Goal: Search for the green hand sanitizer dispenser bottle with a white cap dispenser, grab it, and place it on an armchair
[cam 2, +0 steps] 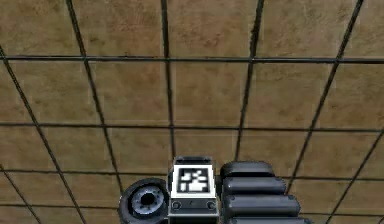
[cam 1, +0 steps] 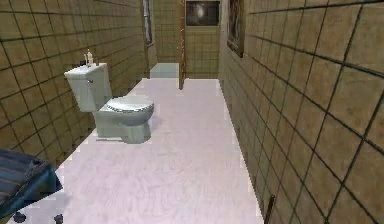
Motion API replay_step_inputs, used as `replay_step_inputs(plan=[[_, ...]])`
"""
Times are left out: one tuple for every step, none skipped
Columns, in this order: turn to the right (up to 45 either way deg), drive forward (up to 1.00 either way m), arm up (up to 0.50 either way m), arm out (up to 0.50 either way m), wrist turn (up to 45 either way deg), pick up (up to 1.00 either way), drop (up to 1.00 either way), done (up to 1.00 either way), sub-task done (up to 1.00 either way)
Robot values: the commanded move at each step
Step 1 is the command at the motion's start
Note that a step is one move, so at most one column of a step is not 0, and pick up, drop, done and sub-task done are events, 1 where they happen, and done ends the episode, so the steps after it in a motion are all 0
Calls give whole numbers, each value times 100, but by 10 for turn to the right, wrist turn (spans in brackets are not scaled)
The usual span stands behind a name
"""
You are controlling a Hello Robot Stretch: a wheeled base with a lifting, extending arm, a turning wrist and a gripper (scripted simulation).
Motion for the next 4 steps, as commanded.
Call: replay_step_inputs(plan=[[-240,0,0,0,0,0,0,0,0],[0,65,0,0,0,0,0,0,0],[210,0,0,0,0,0,0,0,0],[0,45,0,0,0,0,0,0,0]])
